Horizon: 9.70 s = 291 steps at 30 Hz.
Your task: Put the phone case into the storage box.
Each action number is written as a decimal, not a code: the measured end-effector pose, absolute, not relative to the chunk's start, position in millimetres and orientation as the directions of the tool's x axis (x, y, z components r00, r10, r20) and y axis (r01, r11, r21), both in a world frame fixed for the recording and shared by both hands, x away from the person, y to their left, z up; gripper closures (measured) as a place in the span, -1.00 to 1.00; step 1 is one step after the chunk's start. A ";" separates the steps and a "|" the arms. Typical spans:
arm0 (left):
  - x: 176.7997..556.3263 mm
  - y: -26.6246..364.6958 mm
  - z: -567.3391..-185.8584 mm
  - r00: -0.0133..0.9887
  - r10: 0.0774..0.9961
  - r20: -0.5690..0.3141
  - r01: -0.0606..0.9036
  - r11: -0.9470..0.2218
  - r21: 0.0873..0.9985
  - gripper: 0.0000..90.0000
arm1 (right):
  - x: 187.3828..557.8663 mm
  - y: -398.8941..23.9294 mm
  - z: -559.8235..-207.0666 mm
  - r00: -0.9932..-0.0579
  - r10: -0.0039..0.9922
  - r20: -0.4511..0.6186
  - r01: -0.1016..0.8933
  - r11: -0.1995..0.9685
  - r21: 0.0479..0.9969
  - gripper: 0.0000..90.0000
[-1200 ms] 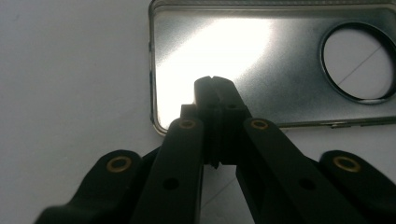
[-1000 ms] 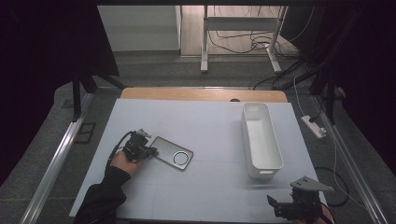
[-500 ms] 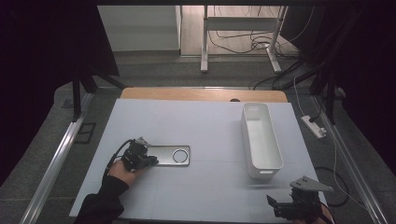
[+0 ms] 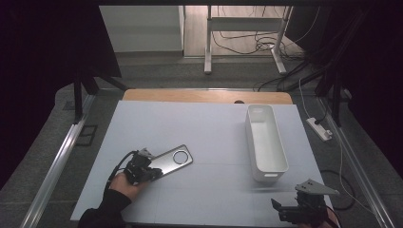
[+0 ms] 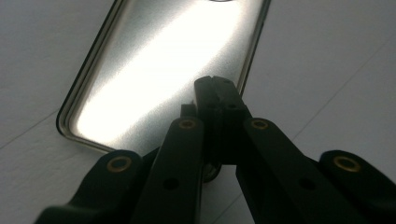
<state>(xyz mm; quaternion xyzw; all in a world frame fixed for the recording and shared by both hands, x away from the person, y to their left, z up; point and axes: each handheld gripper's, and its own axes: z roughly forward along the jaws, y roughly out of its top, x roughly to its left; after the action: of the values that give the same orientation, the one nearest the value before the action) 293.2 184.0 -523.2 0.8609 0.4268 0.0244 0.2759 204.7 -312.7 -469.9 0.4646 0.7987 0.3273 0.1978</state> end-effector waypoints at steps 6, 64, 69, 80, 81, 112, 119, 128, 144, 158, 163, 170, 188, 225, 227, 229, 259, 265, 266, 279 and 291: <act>289.4 174.3 -523.5 0.649 0.732 -0.206 0.714 -0.493 0.498 0.98 | 205.2 -312.2 -470.1 -0.495 0.869 -0.013 0.612 0.359 0.704 -1.00; 296.6 194.2 -492.0 0.510 0.851 -0.129 0.740 -0.358 0.569 -0.87 | 205.2 -310.3 -470.6 -0.507 0.861 -0.024 0.610 0.379 0.696 -0.99; 298.4 198.6 -491.7 0.508 0.850 -0.143 0.747 -0.352 0.563 -1.00 | 205.2 -310.3 -470.5 -0.507 0.862 -0.024 0.610 0.378 0.696 -0.99; 305.0 189.9 -506.5 0.521 0.848 -0.098 0.762 -0.411 0.500 -1.00 | 204.9 -310.3 -470.5 -0.507 0.861 -0.024 0.610 0.378 0.696 -0.99; 305.4 189.3 -508.5 0.524 0.846 -0.094 0.762 -0.417 0.496 -1.00 | 205.0 -310.4 -470.5 -0.508 0.861 -0.024 0.610 0.379 0.696 -0.99; 303.4 185.3 -521.0 0.547 0.828 -0.122 0.767 -0.438 0.469 0.72 | 204.6 -309.7 -470.6 -0.520 0.854 -0.029 0.603 0.391 0.696 -0.99; 305.0 187.1 -521.3 0.524 0.836 -0.164 0.789 -0.404 0.464 0.92 | 204.6 -309.5 -470.8 -0.519 0.854 -0.029 0.603 0.391 0.696 -0.99; 307.0 195.2 -524.4 0.524 0.822 -0.222 0.791 -0.373 0.485 0.98 | 204.6 -309.4 -470.5 -0.519 0.854 -0.031 0.603 0.391 0.695 -0.99; 284.4 199.2 -502.5 0.547 0.823 -0.156 0.697 -0.343 0.630 0.98 | 202.4 -308.1 -469.5 -0.551 0.834 -0.035 0.578 0.411 0.705 -1.00; 258.2 196.3 -487.2 0.578 0.801 -0.156 0.607 -0.295 0.738 0.98 | 203.3 -313.0 -467.6 -0.571 0.821 0.017 0.571 0.382 0.727 -1.00; 249.3 193.4 -485.5 0.584 0.795 -0.163 0.592 -0.279 0.756 0.98 | 204.0 -313.4 -464.3 -0.590 0.806 0.041 0.553 0.367 0.748 -1.00; 239.4 189.5 -483.0 0.596 0.789 -0.154 0.568 -0.278 0.775 0.98 | 208.3 -314.4 -457.6 -0.605 0.793 0.066 0.542 0.350 0.764 -1.00; 228.9 180.2 -481.9 0.621 0.767 -0.160 0.551 -0.283 0.785 0.98 | 227.8 -297.7 -437.7 -0.663 0.738 0.126 0.530 0.343 0.776 -1.00; 232.2 160.5 -478.5 0.657 0.740 -0.144 0.518 -0.305 0.799 0.98 | 266.4 -238.8 -433.3 -0.747 0.643 0.172 0.518 0.400 0.757 -1.00; 232.1 158.6 -478.6 0.656 0.743 -0.131 0.512 -0.311 0.801 0.98 | 266.9 -234.7 -433.9 -0.748 0.641 0.176 0.520 0.399 0.755 -1.00; 232.2 156.2 -478.9 0.658 0.742 -0.123 0.508 -0.317 0.801 0.98 | 267.2 -229.5 -434.3 -0.751 0.635 0.178 0.517 0.400 0.757 -1.00; 234.0 138.5 -482.6 0.668 0.737 -0.103 0.488 -0.329 0.808 0.98 | 285.7 -186.7 -445.5 -0.771 0.599 0.216 0.530 0.416 0.739 -1.00; 235.4 134.6 -484.0 0.667 0.738 -0.102 0.488 -0.330 0.808 0.98 | 288.0 -179.5 -448.6 -0.765 0.593 0.249 0.550 0.401 0.733 -1.00; 235.6 134.0 -484.1 0.667 0.738 -0.100 0.487 -0.330 0.809 0.98 | 288.0 -179.5 -448.6 -0.765 0.593 0.249 0.550 0.401 0.733 -1.00; 236.6 126.1 -485.6 0.670 0.736 -0.097 0.476 -0.325 0.817 0.98 | 291.2 -162.0 -452.4 -0.767 0.571 0.294 0.572 0.400 0.716 -1.00; 235.2 120.8 -485.1 0.676 0.731 -0.095 0.462 -0.319 0.827 0.98 | 292.9 -145.7 -456.2 -0.758 0.569 0.319 0.597 0.407 0.691 -0.98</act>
<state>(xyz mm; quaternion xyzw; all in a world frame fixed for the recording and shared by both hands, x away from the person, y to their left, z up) 235.2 120.8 -485.1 0.7982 0.3735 0.1500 0.4481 292.9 -145.7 -456.2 0.3474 0.8387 0.4190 -0.0165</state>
